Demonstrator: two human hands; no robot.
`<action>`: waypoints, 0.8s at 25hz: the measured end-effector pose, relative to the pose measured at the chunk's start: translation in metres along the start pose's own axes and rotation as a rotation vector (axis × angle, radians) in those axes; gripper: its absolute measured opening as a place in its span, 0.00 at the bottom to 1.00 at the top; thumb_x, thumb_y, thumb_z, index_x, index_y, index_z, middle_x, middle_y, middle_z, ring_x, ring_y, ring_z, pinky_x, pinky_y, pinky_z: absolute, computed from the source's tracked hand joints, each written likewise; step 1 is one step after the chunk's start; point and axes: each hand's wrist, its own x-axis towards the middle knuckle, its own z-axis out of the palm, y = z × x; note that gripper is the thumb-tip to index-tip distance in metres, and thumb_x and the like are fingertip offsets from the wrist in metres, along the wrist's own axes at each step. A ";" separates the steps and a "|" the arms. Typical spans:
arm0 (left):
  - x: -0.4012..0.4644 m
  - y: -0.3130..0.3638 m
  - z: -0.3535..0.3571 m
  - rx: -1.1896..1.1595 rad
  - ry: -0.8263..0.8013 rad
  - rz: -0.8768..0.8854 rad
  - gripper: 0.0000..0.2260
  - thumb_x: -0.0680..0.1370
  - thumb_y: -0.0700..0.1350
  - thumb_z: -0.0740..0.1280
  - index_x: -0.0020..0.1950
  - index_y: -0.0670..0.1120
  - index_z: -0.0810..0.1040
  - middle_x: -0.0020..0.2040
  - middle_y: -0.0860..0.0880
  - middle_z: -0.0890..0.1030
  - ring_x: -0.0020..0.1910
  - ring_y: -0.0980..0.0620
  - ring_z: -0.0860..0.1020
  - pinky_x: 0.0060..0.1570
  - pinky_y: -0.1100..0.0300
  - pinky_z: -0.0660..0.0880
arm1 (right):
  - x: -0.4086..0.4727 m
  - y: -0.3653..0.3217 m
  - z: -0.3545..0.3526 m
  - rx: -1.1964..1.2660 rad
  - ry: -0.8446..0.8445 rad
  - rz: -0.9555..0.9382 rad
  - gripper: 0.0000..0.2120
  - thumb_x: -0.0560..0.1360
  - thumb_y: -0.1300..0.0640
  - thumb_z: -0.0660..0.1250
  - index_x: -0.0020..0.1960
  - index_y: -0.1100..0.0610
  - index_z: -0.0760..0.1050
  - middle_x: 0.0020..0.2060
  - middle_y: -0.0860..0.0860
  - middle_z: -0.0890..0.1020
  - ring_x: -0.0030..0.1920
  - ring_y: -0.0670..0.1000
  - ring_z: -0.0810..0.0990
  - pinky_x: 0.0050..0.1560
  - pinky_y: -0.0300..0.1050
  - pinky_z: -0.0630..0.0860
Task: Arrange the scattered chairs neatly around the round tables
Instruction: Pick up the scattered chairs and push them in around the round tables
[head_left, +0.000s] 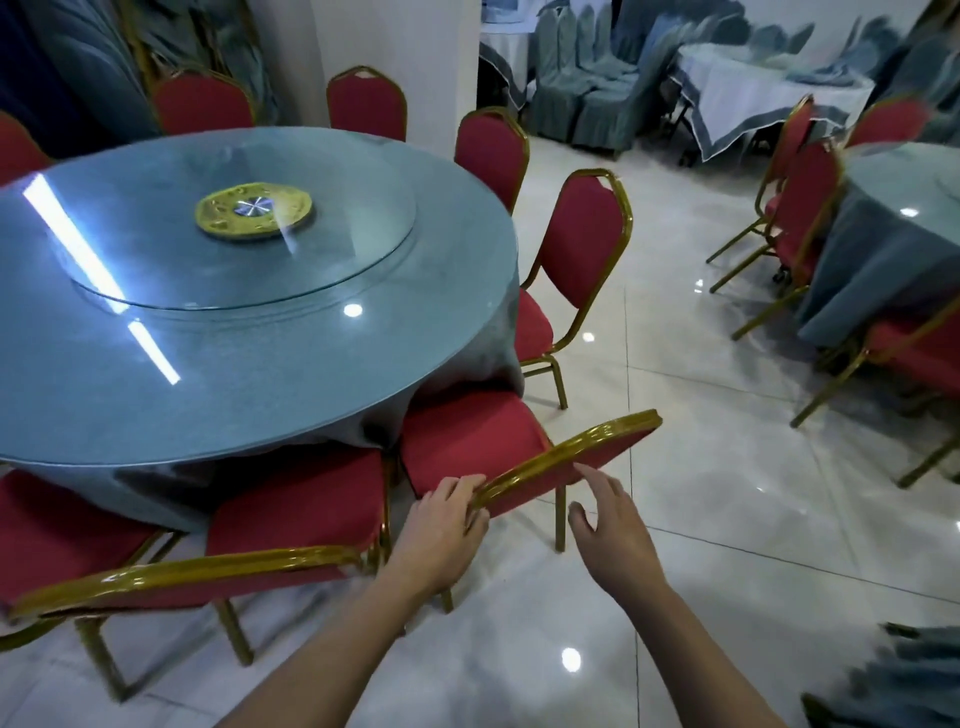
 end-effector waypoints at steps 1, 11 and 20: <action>0.010 0.014 0.012 -0.006 -0.052 -0.019 0.22 0.84 0.57 0.54 0.79 0.58 0.58 0.75 0.52 0.65 0.70 0.48 0.69 0.70 0.49 0.66 | 0.007 0.019 -0.012 -0.001 -0.013 -0.005 0.23 0.81 0.52 0.63 0.75 0.44 0.63 0.72 0.45 0.70 0.69 0.47 0.71 0.65 0.45 0.71; 0.079 0.095 0.085 0.052 0.141 -0.332 0.25 0.83 0.63 0.49 0.80 0.61 0.55 0.79 0.50 0.56 0.76 0.44 0.60 0.74 0.45 0.61 | 0.120 0.124 -0.086 -0.002 -0.062 -0.118 0.27 0.80 0.53 0.65 0.76 0.46 0.61 0.72 0.50 0.67 0.70 0.54 0.69 0.66 0.53 0.73; 0.122 0.103 0.106 0.092 0.161 -0.397 0.33 0.73 0.77 0.35 0.76 0.71 0.52 0.71 0.60 0.64 0.68 0.55 0.66 0.67 0.51 0.60 | 0.197 0.178 -0.070 -0.123 -0.306 -0.248 0.30 0.83 0.43 0.56 0.81 0.44 0.47 0.79 0.54 0.55 0.79 0.55 0.55 0.74 0.52 0.63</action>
